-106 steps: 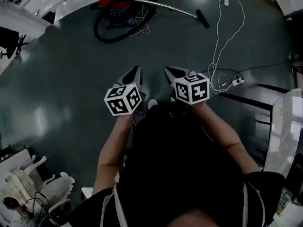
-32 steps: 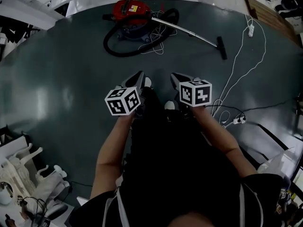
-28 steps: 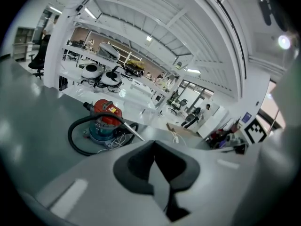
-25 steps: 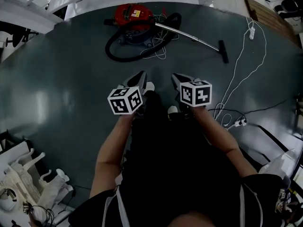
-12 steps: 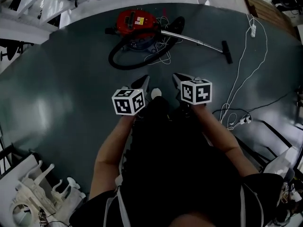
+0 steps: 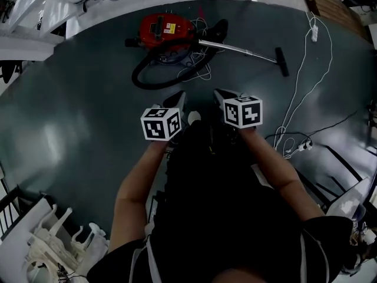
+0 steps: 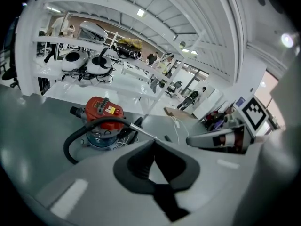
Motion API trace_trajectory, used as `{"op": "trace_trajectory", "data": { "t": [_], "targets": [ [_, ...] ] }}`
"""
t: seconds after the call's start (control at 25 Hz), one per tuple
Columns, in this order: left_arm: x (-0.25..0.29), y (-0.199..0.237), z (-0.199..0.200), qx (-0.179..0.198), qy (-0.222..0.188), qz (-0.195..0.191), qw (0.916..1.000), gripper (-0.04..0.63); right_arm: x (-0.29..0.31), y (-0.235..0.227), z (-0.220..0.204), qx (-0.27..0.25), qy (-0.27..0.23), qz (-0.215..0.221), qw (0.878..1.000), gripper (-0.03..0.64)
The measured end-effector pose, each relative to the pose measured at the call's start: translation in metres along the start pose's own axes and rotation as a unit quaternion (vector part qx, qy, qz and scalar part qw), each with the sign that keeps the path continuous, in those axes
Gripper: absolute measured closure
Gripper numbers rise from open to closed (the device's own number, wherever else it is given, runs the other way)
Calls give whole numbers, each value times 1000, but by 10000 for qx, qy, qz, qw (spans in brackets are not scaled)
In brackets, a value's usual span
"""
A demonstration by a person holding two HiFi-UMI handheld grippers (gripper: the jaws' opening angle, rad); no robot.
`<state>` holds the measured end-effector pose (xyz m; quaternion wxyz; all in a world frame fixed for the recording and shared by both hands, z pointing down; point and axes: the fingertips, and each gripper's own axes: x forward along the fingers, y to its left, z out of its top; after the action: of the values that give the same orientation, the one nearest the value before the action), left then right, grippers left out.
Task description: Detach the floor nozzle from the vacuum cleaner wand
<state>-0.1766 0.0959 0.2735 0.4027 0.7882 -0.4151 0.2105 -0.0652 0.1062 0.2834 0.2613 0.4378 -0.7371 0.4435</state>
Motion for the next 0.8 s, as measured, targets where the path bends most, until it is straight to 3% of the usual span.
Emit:
{"op": "trace_trajectory", "data": {
  "t": [0.28,0.44,0.8],
  "targets": [
    [43,11,17,97,204,278,9994,586,26,-36,28,183,174,206,9995,620],
    [74,13,27,-60,281,405,9988,586,40,-52,43,-35,313,326,9990,620],
    [146,22,38,-387,446,433,9973,586,85,-97,61,58,604,514,9968,620]
  ]
}}
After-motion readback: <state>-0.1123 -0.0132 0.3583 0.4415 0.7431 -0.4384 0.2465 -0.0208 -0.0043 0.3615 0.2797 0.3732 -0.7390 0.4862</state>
